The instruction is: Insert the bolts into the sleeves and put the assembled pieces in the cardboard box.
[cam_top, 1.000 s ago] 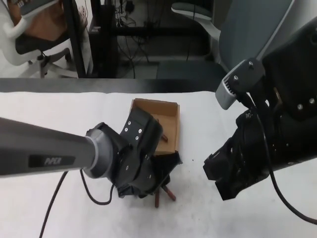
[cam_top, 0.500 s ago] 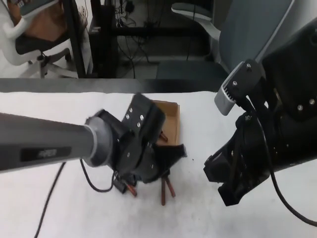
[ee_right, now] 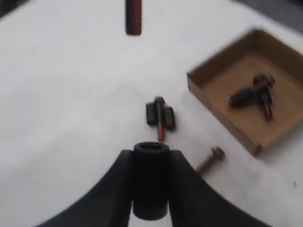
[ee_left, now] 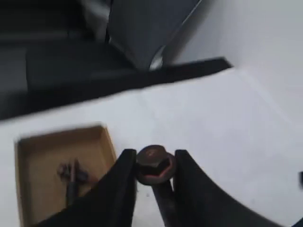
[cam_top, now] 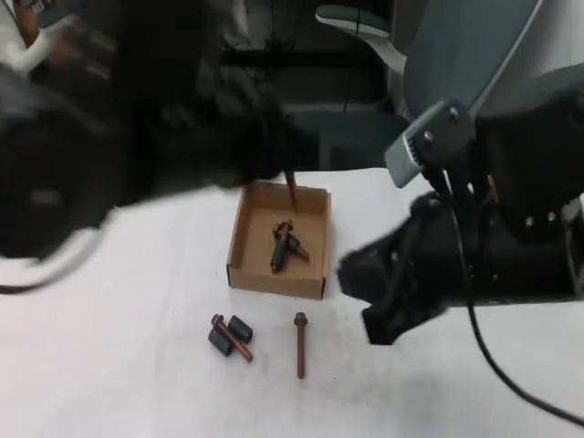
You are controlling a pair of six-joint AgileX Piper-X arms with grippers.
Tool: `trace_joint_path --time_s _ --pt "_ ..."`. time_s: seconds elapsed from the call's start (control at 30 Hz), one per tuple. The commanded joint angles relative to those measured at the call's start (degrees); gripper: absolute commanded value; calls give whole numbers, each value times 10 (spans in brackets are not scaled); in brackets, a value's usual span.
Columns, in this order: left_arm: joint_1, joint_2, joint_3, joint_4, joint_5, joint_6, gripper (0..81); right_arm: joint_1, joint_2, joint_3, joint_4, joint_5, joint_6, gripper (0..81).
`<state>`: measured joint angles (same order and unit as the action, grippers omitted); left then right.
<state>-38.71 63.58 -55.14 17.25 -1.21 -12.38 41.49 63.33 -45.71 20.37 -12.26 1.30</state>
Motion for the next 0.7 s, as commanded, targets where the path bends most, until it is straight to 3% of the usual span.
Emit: trace_joint_path --time_s 0.0,0.13,0.27,0.67 --pt "-3 -66 -4 -15 -5 113 18 42 -11 38 -139 19 -2 6" --pt "-3 -116 -4 -1 -4 128 18 101 -10 119 -297 123 65 6" --pt "-9 -121 -1 7 -4 128 18 129 -10 158 -374 150 67 6" --pt "-59 -117 154 -136 -26 81 18 129 -10 164 -396 197 73 6"
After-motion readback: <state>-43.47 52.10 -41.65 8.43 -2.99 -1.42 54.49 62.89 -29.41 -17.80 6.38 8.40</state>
